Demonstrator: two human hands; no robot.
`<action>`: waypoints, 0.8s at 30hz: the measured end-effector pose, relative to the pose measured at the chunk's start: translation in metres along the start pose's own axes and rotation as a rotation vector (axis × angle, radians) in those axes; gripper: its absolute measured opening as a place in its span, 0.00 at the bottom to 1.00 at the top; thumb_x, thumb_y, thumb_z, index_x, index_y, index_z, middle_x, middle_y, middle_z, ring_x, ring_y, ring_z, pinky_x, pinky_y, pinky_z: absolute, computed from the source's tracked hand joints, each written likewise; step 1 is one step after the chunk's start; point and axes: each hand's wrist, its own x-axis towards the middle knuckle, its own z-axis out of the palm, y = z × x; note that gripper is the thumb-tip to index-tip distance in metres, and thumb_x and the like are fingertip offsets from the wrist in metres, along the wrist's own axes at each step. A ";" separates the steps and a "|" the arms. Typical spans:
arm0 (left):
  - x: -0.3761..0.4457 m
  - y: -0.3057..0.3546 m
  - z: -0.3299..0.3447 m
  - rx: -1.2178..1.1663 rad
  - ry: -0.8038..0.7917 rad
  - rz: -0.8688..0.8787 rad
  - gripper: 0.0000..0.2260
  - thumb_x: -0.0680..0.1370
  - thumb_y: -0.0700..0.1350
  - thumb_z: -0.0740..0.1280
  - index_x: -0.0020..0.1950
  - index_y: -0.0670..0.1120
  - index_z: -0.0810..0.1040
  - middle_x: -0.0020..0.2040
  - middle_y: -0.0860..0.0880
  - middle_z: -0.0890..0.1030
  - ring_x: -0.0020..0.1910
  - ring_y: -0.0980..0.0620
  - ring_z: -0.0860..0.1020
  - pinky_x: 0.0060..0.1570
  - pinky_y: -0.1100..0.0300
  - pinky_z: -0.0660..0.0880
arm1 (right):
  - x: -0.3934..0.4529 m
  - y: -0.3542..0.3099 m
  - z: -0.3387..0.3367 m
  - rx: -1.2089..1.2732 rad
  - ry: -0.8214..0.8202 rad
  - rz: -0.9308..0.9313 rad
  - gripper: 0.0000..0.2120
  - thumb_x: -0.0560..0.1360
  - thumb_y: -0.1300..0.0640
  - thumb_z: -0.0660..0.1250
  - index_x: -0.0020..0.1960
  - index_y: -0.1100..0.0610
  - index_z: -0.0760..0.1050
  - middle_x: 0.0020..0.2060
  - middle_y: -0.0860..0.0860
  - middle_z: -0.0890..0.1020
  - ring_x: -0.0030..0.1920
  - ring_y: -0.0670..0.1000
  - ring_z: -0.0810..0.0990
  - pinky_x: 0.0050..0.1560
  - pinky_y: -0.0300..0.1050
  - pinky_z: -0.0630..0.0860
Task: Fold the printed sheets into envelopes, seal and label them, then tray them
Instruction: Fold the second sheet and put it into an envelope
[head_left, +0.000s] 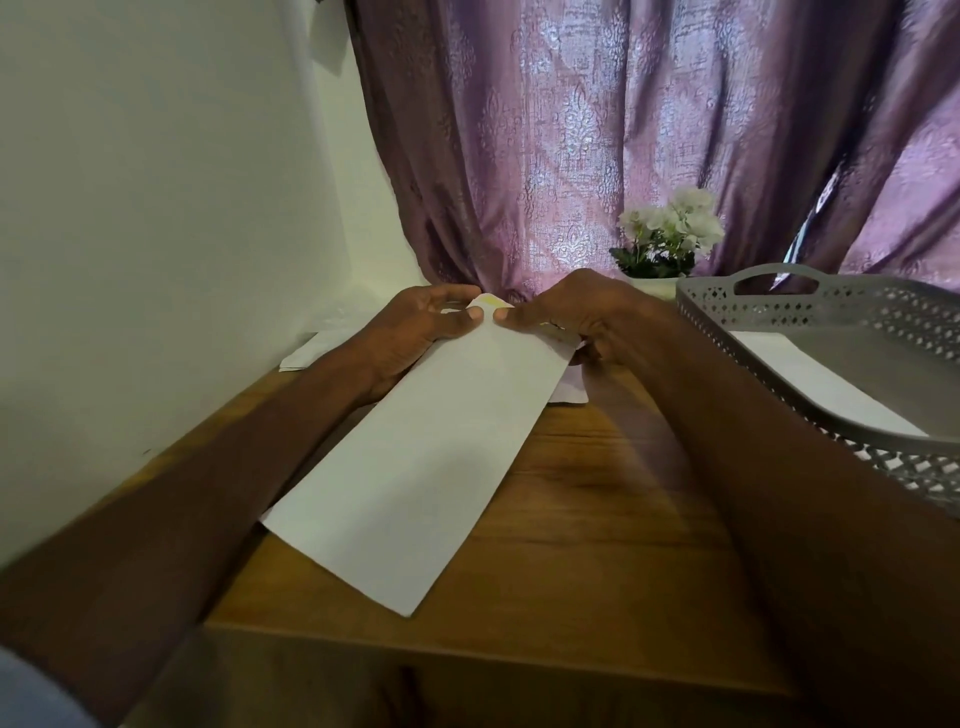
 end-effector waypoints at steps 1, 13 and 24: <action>0.001 0.000 0.000 -0.004 0.006 -0.004 0.24 0.73 0.54 0.77 0.67 0.49 0.82 0.61 0.47 0.85 0.61 0.46 0.84 0.68 0.46 0.76 | 0.001 0.001 0.000 0.014 -0.018 0.011 0.26 0.65 0.48 0.83 0.54 0.64 0.80 0.46 0.56 0.85 0.44 0.53 0.84 0.43 0.47 0.82; 0.002 -0.003 0.004 -0.050 0.045 -0.049 0.16 0.81 0.43 0.70 0.69 0.43 0.79 0.63 0.42 0.84 0.63 0.42 0.82 0.68 0.48 0.76 | 0.007 0.005 0.002 0.063 -0.092 0.042 0.33 0.61 0.43 0.84 0.57 0.62 0.80 0.51 0.59 0.86 0.52 0.59 0.86 0.58 0.60 0.82; 0.000 0.004 0.010 0.121 0.063 0.001 0.17 0.84 0.46 0.66 0.72 0.45 0.77 0.66 0.48 0.81 0.60 0.51 0.81 0.61 0.62 0.77 | -0.001 0.004 0.008 0.008 -0.007 0.024 0.33 0.69 0.23 0.64 0.47 0.54 0.79 0.51 0.55 0.83 0.53 0.56 0.81 0.55 0.54 0.81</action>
